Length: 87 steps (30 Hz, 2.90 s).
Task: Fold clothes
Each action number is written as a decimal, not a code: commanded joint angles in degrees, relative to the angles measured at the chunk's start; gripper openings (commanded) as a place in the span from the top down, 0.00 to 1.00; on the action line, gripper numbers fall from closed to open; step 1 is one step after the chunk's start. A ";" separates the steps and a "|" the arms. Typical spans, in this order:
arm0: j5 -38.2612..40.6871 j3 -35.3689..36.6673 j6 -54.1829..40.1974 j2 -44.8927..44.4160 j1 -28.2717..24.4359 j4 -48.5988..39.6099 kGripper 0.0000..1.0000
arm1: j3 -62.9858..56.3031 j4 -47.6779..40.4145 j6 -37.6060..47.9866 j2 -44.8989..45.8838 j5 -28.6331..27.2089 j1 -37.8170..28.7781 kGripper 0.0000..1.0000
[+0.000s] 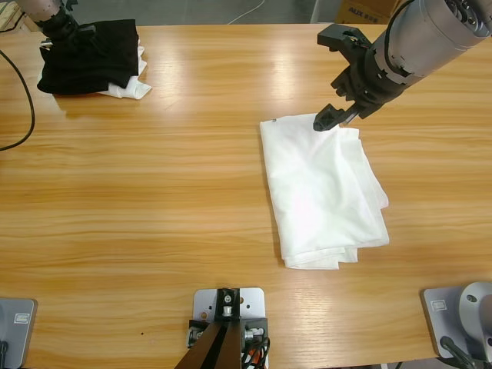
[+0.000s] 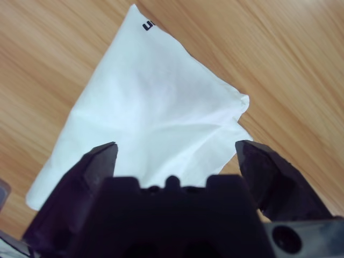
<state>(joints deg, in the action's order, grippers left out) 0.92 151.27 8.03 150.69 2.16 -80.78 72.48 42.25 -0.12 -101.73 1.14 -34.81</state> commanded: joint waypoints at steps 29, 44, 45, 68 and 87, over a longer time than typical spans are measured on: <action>6.08 -10.61 -54.45 -2.74 10.21 -10.36 0.00 | -2.06 1.56 -1.41 2.01 0.81 3.61 0.12; 3.26 -66.49 -67.19 -24.94 22.62 20.85 0.00 | -0.36 6.32 -2.52 2.32 -0.18 3.72 0.12; 3.04 -68.44 -66.54 -26.15 23.52 22.12 0.00 | -0.41 6.36 -2.52 2.59 -0.27 3.70 0.12; 10.86 -83.05 -49.97 -43.82 37.30 31.91 0.00 | -4.08 4.09 -1.32 11.31 -2.16 3.70 0.06; 31.28 -57.21 35.27 -35.75 45.02 40.95 0.05 | -18.60 -5.93 3.67 15.49 22.18 29.00 0.05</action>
<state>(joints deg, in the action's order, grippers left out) 20.79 94.28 26.38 102.97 42.19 -47.90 65.72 44.52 0.76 -87.00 7.00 -19.46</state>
